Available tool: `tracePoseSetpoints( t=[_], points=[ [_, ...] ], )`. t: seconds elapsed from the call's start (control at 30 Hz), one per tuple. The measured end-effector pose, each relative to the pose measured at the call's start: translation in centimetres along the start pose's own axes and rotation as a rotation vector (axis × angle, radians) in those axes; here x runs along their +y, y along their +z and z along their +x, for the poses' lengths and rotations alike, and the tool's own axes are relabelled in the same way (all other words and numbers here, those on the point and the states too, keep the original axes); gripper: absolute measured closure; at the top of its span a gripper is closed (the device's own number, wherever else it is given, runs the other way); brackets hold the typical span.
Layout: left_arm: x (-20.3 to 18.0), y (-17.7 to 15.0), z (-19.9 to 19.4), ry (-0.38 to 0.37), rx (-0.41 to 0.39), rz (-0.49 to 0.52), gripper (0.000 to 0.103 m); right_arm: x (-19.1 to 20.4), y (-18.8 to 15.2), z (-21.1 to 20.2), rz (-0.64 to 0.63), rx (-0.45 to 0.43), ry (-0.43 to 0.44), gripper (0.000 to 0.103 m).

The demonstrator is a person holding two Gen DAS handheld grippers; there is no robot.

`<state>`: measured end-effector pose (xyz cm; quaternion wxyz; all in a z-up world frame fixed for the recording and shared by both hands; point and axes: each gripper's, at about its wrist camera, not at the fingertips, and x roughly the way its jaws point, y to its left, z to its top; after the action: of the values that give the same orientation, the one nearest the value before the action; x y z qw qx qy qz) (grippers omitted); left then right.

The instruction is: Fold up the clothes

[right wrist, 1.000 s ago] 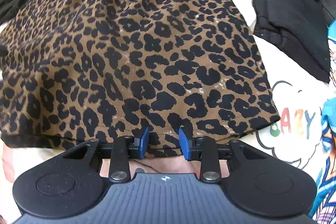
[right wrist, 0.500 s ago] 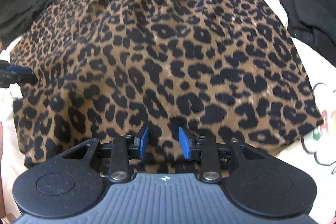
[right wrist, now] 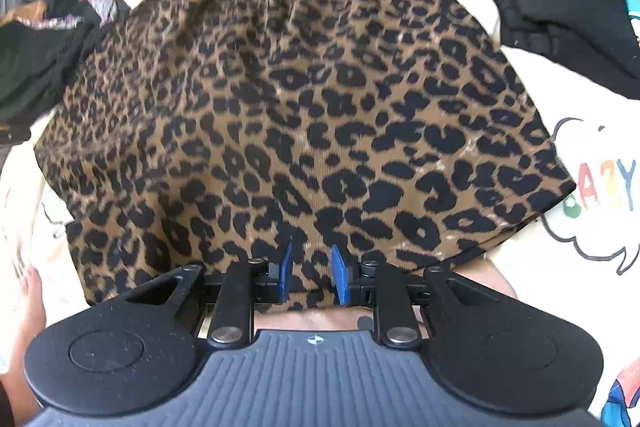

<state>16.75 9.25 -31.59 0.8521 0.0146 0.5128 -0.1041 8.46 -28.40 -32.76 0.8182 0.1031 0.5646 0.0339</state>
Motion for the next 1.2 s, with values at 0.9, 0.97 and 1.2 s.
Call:
tracePoseSetpoints(
  t=[0.9, 0.97, 1.2],
  points=[
    [2.8, -1.5, 6.0, 0.027, 0.018, 0.064, 0.061, 1.0, 0.1, -0.3, -0.053, -0.029, -0.022, 0.074],
    [2.4, -1.3, 6.4, 0.035, 0.026, 0.086, 0.06, 1.2, 0.1, -0.2, -0.059, -0.03, -0.017, 0.074],
    [2.3, -1.3, 6.3, 0.033, 0.029, 0.082, 0.09, 1.9, 0.8, -1.3, -0.062, -0.054, -0.012, 0.074]
  ],
)
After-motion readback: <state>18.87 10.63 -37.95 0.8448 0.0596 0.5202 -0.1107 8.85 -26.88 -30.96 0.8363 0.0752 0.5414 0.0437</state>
